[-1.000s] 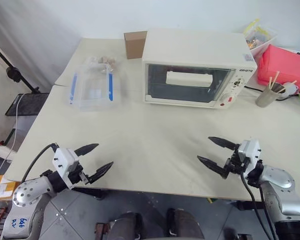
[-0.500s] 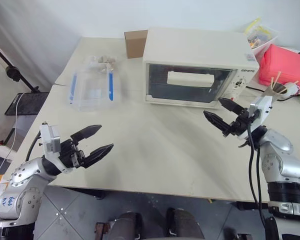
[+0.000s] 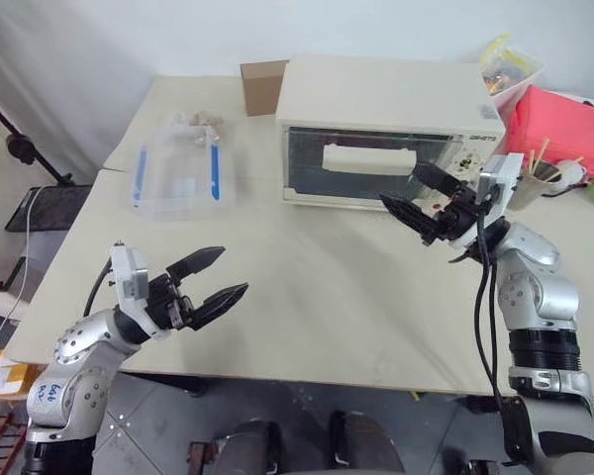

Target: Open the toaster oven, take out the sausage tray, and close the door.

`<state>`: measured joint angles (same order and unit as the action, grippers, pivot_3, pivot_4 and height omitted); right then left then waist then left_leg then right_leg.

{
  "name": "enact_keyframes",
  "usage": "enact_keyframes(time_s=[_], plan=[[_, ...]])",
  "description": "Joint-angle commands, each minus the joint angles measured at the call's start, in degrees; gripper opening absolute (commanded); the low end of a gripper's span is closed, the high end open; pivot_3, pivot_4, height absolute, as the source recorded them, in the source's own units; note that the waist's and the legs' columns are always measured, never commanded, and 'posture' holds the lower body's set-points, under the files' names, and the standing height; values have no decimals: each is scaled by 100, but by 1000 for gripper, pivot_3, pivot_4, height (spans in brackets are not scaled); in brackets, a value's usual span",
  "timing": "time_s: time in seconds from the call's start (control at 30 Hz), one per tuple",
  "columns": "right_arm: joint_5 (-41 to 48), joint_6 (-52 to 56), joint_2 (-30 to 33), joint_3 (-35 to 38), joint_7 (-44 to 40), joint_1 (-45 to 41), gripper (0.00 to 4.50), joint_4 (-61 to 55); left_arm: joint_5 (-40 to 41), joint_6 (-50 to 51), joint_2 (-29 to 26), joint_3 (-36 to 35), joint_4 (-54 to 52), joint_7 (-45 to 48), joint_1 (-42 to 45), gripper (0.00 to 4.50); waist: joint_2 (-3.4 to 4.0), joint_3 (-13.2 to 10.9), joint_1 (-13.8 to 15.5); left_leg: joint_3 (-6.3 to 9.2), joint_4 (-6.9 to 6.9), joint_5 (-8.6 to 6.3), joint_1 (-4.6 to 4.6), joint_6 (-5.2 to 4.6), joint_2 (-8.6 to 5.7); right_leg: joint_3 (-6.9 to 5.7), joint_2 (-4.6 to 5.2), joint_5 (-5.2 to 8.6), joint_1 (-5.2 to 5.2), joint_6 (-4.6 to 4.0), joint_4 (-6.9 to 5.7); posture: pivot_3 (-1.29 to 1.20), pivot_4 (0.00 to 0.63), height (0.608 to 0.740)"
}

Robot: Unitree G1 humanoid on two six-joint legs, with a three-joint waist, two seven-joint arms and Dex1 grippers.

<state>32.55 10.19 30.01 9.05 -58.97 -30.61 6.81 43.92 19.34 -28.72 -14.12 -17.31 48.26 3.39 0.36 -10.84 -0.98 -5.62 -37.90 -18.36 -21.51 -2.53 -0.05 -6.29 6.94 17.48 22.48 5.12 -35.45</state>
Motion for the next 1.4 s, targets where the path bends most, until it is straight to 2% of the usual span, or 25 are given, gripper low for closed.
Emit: enact_keyframes(time_s=[0.03, 0.07, 0.13, 0.2, 0.3, 0.4, 0.5, 0.7, 0.77, 0.93, 1.07, 1.17, 1.3, 1.4], plan=[[-146, -476, 272, -220, -770, 325, 4500, -545, 101, 91, 52, -57, 94, -118, 236, 4467, 0, 0, -27, 0, 0, 0, 0, 0, 3, 0, -5, 0, -1, 0, 1, 0, 150, 740], [-239, -652, 356, -269, -949, 475, 4500, -567, 137, 162, 43, -64, 162, -131, 335, 4467, -1, 0, -40, 0, 0, 0, 0, 0, 3, 0, -7, 0, -1, 0, 0, 0, 150, 740], [-566, -1209, 555, -407, -1336, 853, 4500, -491, 657, 1009, -226, -93, 335, -132, 620, 4467, -4, -2, -36, 0, -2, 0, 0, 0, 5, 0, -12, 0, -3, 0, 0, 0, 150, 740], [-691, -1492, 612, -459, -1503, 1024, 4500, -418, 853, 1240, -323, -160, 459, -38, 836, 4467, -4, -3, -52, -1, -4, 0, 1, 1, 10, 3, -16, 0, -3, 0, 0, 0, 150, 740], [-815, -1867, 517, -429, -1483, 1080, 4500, -219, 811, 1298, -368, -207, 915, -27, 1428, 3915, -9, -8, -57, -4, -6, 1, 2, 1, 10, 7, -17, 0, -3, 0, -1, 0, 150, 740], [-979, -2214, 452, -425, -1434, 1062, 4500, 52, 441, 1036, -261, -61, 1700, -39, 2412, 3009, -30, -20, -15, 0, -18, 4, 3, 7, 13, 4, -25, 0, -4, 0, -7, 0, 150, 740], [-1029, -2376, 392, -444, -1391, 1005, 4500, 171, -305, 507, 69, 467, 2707, 93, 3398, 2118, -32, -22, 52, -3, -22, 6, 4, 12, 8, 8, -25, 0, -7, 0, -8, 0, 150, 740], [-1104, -2519, 333, -478, -1300, 998, 4500, 199, -1111, -230, 734, 874, 4367, 331, 4525, 430, -48, -31, 91, -12, -24, 6, 2, 11, 6, 7, -35, 0, -1, 0, -10, 0, 150, 740], [-1127, -2564, 330, -475, -1233, 1008, 4500, 195, -1403, -581, 849, 982, 4938, 515, 4773, 44, -56, -36, 81, -13, -24, 7, -1, 11, 14, -1, -43, 0, 2, 0, -9, 0, 150, 740], [-1146, -2586, 401, -352, -993, 1258, 4500, 9, -1934, -1300, 1113, 1147, 6028, 886, 5107, 44, -65, -41, 100, -28, -30, 10, 0, 7, 15, -24, -43, 0, 4, 0, -12, 0, 150, 740], [-1091, -2513, 565, 35, -651, 2051, 4500, -478, -2138, -1516, 1176, 1210, 6315, 1268, 5121, 44, -67, -42, 157, -22, -31, 11, -1, 6, 10, -16, -34, 0, 2, 0, -13, 0, 150, 740], [-1066, -2481, 648, 513, -311, 2982, 4500, -836, -2357, -1754, 1168, 1308, 6462, 1517, 5058, 44, -69, -44, 244, -20, -33, 10, -6, 5, 9, -9, -34, 0, 3, 0, -10, 0, 150, 740], [-1478, -2735, 577, 1100, 512, 3648, 4500, -896, -2582, -1967, 1191, 1378, 6575, 1692, 4962, 44, -74, -46, 242, -24, -36, 10, -6, 5, 4, 0, -30, 0, -1, 0, -6, 0, 150, 740], [-1728, -1859, 484, 1646, 1645, 4064, 4500, -1421, -2818, -2095, 1238, 1464, 6632, 1637, 4776, 44, -74, -46, 227, -29, -37, 12, 0, 1, 1, 16, -21, -3, -1, 5, -7, 0, 150, 740]])
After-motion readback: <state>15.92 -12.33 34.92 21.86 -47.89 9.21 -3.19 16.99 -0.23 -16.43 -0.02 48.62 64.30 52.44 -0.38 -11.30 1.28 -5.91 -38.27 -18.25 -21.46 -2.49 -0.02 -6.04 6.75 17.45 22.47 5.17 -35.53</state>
